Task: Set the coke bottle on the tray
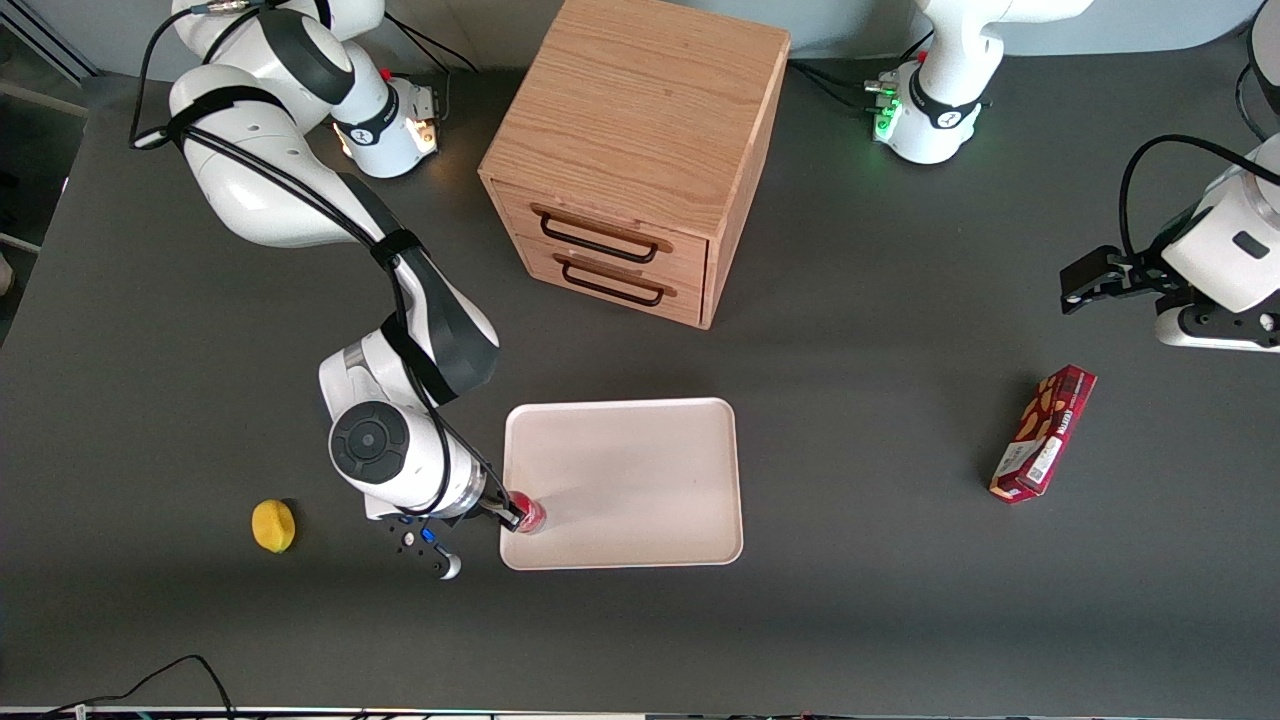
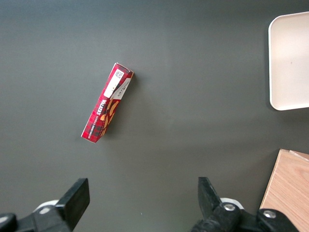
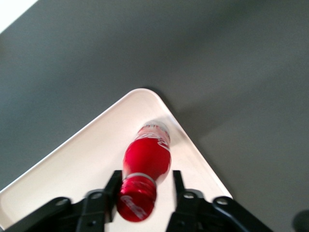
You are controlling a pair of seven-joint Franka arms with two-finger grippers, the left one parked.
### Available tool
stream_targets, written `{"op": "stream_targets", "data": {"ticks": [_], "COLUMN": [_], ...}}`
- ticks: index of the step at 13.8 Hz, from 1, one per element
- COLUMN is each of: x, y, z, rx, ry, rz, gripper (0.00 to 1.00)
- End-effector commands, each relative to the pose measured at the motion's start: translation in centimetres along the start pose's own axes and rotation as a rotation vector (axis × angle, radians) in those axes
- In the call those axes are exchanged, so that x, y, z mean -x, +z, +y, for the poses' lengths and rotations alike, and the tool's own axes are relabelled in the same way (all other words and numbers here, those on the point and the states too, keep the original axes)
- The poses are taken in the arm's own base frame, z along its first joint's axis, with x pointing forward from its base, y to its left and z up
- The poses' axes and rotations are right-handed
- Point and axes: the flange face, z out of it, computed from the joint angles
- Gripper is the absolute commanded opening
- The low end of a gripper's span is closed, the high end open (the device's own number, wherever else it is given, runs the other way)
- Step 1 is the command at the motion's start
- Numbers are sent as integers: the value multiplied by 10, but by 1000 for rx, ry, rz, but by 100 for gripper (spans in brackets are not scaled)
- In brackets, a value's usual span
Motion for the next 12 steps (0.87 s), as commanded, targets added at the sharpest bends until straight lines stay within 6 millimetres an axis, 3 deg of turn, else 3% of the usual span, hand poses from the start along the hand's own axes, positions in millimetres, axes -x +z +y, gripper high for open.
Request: {"op": "stream_targets", "data": {"ticks": [1, 2, 4, 6, 7, 8, 10, 11, 12], "x": [5, 3, 18, 38, 50, 58, 48, 44, 40], "y": [-38, -70, -162, -249, -279, -300, -327, -330, -321], "z": [-1, 7, 36, 90, 114, 139, 210, 246, 280], "rx": [-1, 9, 62, 157, 184, 183, 167, 140, 127], "ry": [9, 5, -94, -205, -251, -299, -322, -350, -376], "rz": [9, 15, 8, 9, 18, -6, -46, -66, -67], "gripper": [100, 100, 100, 100, 100, 100, 100, 100, 100]}}
